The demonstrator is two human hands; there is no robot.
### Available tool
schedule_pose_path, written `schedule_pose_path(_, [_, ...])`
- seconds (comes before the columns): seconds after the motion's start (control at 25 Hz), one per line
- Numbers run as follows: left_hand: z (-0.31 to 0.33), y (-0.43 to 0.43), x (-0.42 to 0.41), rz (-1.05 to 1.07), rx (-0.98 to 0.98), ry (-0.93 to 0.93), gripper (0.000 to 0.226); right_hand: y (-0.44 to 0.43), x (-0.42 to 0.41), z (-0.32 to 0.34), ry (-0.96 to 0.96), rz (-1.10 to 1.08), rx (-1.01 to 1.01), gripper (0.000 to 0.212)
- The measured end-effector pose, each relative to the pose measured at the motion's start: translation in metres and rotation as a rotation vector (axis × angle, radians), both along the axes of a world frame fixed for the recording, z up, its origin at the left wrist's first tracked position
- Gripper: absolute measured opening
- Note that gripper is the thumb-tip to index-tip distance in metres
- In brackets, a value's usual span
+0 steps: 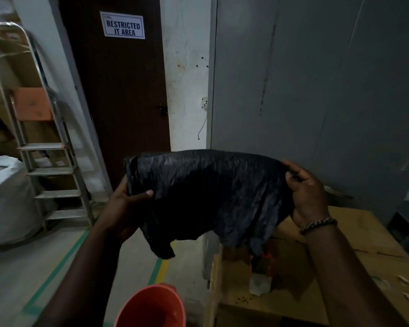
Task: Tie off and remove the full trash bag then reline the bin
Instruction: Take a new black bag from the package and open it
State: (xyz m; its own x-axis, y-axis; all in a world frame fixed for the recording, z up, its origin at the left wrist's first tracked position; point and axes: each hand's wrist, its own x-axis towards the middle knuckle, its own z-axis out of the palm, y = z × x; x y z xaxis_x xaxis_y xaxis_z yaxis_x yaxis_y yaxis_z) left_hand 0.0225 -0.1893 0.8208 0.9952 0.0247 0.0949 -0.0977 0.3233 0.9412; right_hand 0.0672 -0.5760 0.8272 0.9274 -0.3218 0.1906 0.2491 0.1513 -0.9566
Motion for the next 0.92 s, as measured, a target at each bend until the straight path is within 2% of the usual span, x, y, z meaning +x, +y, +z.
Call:
schedule_pose_path(0.16, [0.000, 0.027, 0.009, 0.221, -0.106, 0.094, 0.037, 0.001, 0.018, -0.005, 0.106, -0.237, 0.149, 0.025])
schedule_pose_path(0.28, [-0.002, 0.039, 0.008, 0.252, -0.166, 0.175, 0.025, 0.023, 0.015, -0.008, 0.068, -0.010, 0.415, 0.065])
schedule_pose_path(0.32, [-0.002, 0.042, 0.006, 0.265, -0.157, 0.210, 0.028, 0.032, 0.012, -0.007, 0.056, 0.085, 0.419, 0.068])
schedule_pose_path(0.36, [-0.003, 0.047, 0.007, 0.205, -0.160, 0.222, 0.036, 0.041, 0.008, -0.007, 0.061, 0.183, 0.390, 0.072])
schedule_pose_path(0.4, [-0.005, 0.053, 0.006, 0.156, -0.140, 0.244, 0.045, 0.051, 0.004, -0.008, 0.073, 0.293, 0.329, 0.084])
schedule_pose_path(0.44, [0.000, 0.051, 0.003, 0.128, -0.115, 0.289, 0.052, 0.059, 0.001, -0.011, 0.097, 0.381, 0.234, 0.096])
schedule_pose_path(0.48, [-0.001, 0.059, 0.004, 0.098, -0.108, 0.305, 0.053, 0.066, 0.000, -0.013, 0.130, 0.421, 0.139, 0.099])
schedule_pose_path(0.52, [-0.001, 0.069, 0.004, 0.116, -0.091, 0.290, 0.049, 0.072, 0.000, -0.016, 0.158, 0.415, 0.067, 0.091])
schedule_pose_path(0.6, [-0.022, 0.104, 0.020, 0.175, -0.087, 0.288, 0.048, 0.083, 0.005, -0.020, 0.210, 0.276, -0.005, 0.058])
schedule_pose_path(0.68, [-0.032, 0.128, 0.028, 0.161, -0.247, 0.281, 0.062, 0.088, 0.011, -0.026, 0.272, 0.119, -0.033, 0.032])
schedule_pose_path(0.8, [-0.021, 0.133, 0.008, 0.085, -0.463, 0.158, 0.058, 0.098, 0.013, -0.035, 0.331, 0.068, -0.053, 0.026])
schedule_pose_path(0.92, [-0.012, 0.127, -0.004, -0.077, -0.611, 0.115, 0.078, 0.117, 0.009, -0.041, 0.373, 0.104, -0.042, 0.023])
